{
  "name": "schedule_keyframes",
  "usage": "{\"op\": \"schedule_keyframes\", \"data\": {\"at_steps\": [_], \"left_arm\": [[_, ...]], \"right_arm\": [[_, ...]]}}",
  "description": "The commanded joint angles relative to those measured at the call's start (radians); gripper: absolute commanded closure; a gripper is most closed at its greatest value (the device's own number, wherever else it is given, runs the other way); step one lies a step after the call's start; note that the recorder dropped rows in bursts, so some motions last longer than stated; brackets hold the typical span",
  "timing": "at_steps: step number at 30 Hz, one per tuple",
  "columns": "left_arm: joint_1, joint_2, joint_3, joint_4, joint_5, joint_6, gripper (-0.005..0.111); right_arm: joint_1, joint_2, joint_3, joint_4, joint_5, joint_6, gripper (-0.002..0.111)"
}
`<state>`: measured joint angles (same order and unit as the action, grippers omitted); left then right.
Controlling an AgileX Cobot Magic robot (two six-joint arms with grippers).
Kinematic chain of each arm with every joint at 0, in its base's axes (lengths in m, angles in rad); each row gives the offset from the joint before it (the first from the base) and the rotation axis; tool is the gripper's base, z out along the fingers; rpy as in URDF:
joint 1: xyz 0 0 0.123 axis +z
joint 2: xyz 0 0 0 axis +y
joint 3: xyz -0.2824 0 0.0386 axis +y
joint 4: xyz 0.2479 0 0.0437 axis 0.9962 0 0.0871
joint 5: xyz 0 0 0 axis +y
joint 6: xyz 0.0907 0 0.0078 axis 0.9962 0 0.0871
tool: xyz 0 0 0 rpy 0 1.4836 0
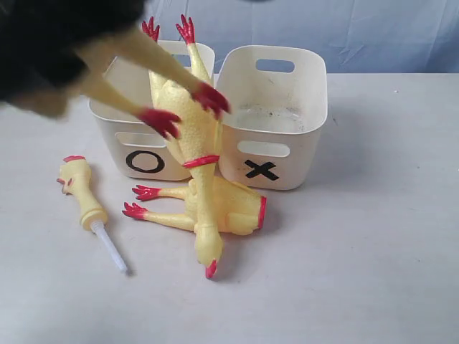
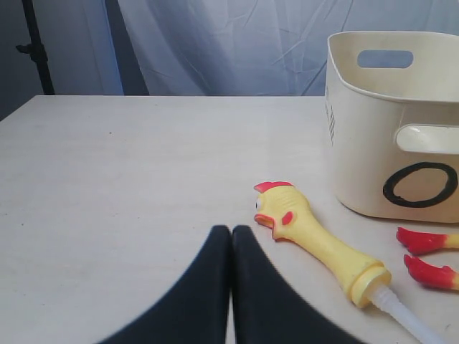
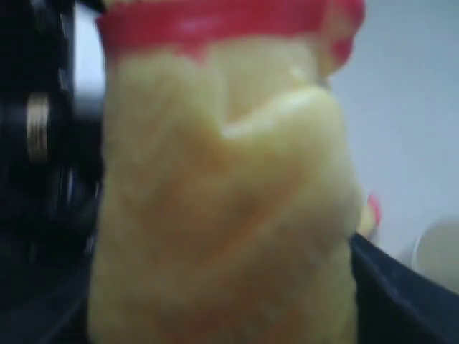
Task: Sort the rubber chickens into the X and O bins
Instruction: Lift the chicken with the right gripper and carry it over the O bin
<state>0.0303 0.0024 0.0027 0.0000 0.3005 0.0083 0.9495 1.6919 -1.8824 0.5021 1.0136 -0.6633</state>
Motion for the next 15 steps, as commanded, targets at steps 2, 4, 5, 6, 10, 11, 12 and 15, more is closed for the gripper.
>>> {"op": "schedule_keyframes", "data": {"at_steps": [2,4,5,6,10,11,12,15], "left_arm": [[-0.005,-0.002,-0.003,-0.006,-0.010,-0.001,0.107],[-0.005,-0.002,-0.003,-0.006,-0.010,-0.001,0.107],[-0.005,-0.002,-0.003,-0.006,-0.010,-0.001,0.107],[-0.005,-0.002,-0.003,-0.006,-0.010,-0.001,0.107],[-0.005,-0.002,-0.003,-0.006,-0.010,-0.001,0.107],[-0.005,-0.002,-0.003,-0.006,-0.010,-0.001,0.107],[-0.005,-0.002,-0.003,-0.006,-0.010,-0.001,0.107],[-0.005,-0.002,-0.003,-0.006,-0.010,-0.001,0.107]], "right_arm": [[0.000,0.018,-0.038,0.120,-0.558,-0.053,0.109],[0.000,0.049,-0.038,0.141,-0.693,-0.051,0.109],[0.000,0.068,-0.038,0.156,-0.743,-0.051,0.109],[0.000,0.090,-0.038,0.162,-0.776,-0.051,0.109],[0.000,0.175,-0.038,0.157,-0.844,-0.051,0.109],[0.000,0.200,-0.038,0.159,-0.878,-0.051,0.109],[0.000,0.223,-0.038,0.159,-0.917,-0.051,0.109],[0.000,0.275,-0.038,0.162,-1.023,-0.051,0.109]]}}
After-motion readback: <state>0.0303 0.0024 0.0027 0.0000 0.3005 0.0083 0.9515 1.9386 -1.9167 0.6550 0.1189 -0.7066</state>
